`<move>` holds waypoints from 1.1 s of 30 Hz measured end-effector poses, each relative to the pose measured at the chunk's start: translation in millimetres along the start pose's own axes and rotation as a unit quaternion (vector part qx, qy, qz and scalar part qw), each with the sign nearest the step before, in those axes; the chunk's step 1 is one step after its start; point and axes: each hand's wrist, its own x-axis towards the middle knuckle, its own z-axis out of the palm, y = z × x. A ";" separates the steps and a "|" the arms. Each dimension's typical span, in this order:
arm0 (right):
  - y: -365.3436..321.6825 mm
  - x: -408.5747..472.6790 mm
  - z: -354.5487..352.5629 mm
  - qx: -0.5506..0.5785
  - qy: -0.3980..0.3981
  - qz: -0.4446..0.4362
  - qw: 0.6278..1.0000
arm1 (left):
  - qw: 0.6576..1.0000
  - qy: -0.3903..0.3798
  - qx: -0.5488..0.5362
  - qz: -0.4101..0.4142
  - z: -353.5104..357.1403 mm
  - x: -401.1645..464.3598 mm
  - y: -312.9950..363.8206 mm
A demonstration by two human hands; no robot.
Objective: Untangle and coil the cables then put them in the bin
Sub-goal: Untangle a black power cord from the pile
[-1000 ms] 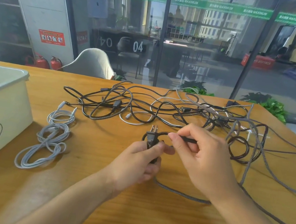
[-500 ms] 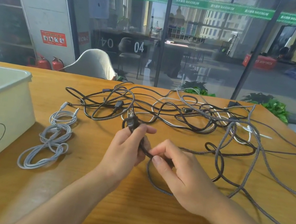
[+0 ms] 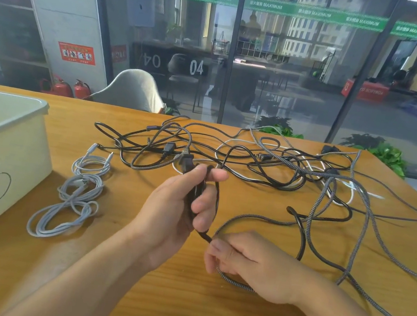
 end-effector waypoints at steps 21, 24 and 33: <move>34.5 -25.5 -80.4 -0.219 0.181 0.146 0.948 | 0.914 -0.331 0.100 -0.212 -3.3 -11.4 6.9; 30.3 -28.0 -81.6 -0.148 0.263 0.135 0.944 | 0.910 -0.316 0.149 -0.224 1.1 -9.8 3.8; -15.5 -12.6 -37.4 -0.140 0.435 -0.034 0.889 | 0.934 -0.194 0.245 -0.175 0.3 -4.5 -13.9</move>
